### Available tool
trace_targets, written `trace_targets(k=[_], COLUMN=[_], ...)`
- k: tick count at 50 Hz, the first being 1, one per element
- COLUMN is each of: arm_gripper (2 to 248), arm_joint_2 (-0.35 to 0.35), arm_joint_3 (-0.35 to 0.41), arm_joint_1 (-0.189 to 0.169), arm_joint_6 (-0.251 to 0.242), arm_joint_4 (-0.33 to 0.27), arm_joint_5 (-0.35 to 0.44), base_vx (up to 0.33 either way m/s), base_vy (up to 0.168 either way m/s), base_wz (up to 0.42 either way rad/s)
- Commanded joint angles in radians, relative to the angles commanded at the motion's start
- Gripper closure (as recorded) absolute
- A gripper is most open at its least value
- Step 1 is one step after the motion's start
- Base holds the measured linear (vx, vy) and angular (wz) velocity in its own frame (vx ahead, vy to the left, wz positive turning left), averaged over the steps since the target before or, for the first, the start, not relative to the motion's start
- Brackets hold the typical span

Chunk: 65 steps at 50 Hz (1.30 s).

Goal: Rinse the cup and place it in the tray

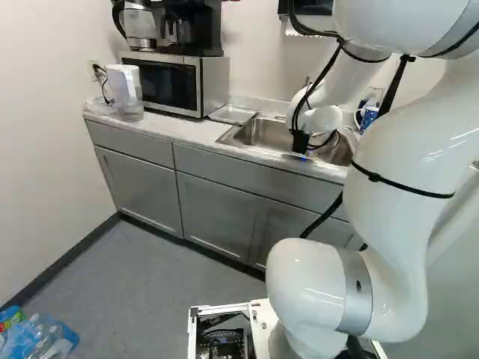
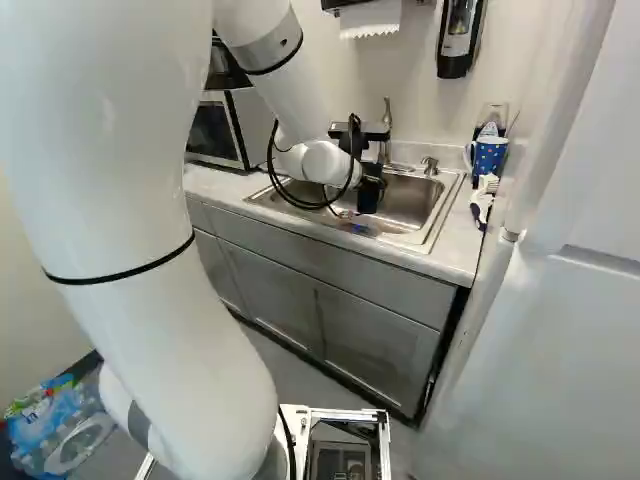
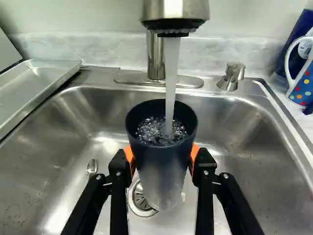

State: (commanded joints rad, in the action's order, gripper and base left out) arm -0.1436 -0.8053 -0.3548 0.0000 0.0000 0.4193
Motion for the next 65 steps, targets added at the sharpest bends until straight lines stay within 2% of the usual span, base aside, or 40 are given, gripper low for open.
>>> trace_targets(k=[45,65], arm_gripper=[126,126], arm_joint_2=[0.0,0.003], arm_joint_3=[0.001,0.003], arm_joint_1=[0.001,0.054], arm_joint_6=[0.0,0.0], arm_joint_4=[0.0,0.0], arm_joint_5=[0.0,0.0], base_vx=[0.0,0.0], base_vy=[0.0,0.0], base_wz=[0.0,0.0])
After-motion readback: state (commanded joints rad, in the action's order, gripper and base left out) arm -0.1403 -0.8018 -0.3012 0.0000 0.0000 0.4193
